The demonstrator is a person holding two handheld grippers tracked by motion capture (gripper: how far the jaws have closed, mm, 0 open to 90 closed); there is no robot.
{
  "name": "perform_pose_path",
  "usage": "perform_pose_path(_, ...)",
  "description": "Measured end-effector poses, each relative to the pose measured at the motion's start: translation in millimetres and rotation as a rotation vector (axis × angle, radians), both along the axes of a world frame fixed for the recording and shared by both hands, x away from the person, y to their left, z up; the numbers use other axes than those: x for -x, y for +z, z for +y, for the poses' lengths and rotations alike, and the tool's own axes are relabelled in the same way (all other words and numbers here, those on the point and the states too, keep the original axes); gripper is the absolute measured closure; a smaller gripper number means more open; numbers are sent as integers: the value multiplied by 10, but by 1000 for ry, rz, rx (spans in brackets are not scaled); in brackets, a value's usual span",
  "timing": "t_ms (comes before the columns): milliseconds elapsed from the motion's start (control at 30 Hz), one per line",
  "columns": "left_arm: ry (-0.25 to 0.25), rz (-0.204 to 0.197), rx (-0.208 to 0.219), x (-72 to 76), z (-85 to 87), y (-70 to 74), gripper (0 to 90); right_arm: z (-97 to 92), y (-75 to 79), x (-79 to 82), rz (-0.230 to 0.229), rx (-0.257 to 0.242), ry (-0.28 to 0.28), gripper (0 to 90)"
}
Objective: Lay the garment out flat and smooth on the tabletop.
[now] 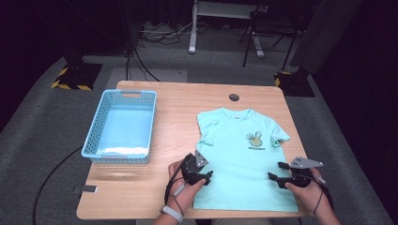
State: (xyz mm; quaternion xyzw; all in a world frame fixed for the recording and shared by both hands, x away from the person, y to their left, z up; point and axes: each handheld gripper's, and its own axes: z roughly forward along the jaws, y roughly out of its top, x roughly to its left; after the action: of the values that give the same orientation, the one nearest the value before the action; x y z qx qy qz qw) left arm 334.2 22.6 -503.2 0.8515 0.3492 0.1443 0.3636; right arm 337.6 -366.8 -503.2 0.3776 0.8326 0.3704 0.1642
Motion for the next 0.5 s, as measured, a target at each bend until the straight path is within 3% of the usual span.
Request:
perform_pose_path(267,-22,-4,1,301,-7,-7,302,-40,26,298,27,11,10,314)
perform_pose_path(367,-43,8,7,398,-23,-10,246,-45,28,383,34,3,12,305)
perform_pose_path(500,-66,35,2,519,-26,14,245,-72,55,466,66,1,22,310)
